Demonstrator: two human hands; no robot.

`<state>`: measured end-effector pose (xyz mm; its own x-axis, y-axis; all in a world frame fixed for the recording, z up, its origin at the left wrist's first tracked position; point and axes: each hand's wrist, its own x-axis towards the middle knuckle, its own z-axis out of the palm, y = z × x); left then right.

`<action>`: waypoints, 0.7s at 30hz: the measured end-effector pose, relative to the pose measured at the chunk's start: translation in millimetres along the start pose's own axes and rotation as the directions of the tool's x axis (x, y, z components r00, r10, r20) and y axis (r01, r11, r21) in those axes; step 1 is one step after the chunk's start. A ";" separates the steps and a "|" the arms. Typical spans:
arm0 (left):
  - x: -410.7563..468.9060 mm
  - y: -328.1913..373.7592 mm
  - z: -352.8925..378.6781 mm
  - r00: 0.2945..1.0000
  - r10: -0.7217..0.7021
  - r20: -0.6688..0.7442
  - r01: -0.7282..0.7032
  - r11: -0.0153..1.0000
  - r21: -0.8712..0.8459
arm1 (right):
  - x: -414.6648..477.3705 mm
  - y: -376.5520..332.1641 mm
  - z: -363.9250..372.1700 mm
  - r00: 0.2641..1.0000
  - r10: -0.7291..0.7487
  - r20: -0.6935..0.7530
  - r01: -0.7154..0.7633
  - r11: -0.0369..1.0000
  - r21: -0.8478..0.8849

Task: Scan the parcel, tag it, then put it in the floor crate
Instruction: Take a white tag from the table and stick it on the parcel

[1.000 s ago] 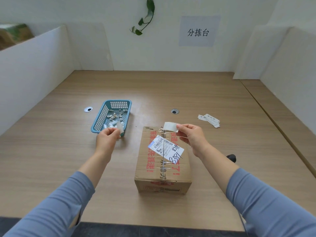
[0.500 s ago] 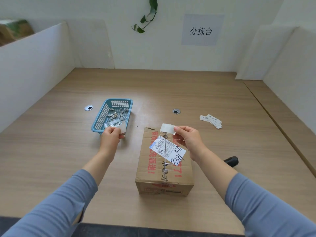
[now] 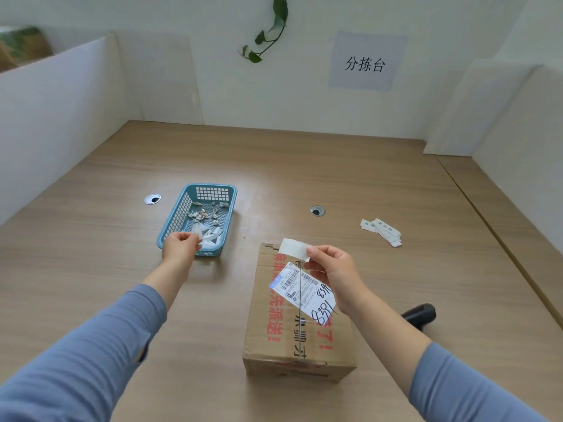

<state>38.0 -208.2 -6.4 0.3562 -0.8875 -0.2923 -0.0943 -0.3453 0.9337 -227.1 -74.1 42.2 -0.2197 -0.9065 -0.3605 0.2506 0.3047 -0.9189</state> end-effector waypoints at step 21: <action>16.7 27.8 41.1 0.990 0.128 0.066 -0.133 0.988 0.073 | 30.1 0.8 11.0 0.997 0.043 -0.057 -0.044 0.999 -0.020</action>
<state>3.1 -245.2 6.2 0.2794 -0.9425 -0.1833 -0.2080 -0.2458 0.9468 -223.2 -104.4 32.4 -0.2622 -0.8743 -0.4084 0.2414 0.3503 -0.9050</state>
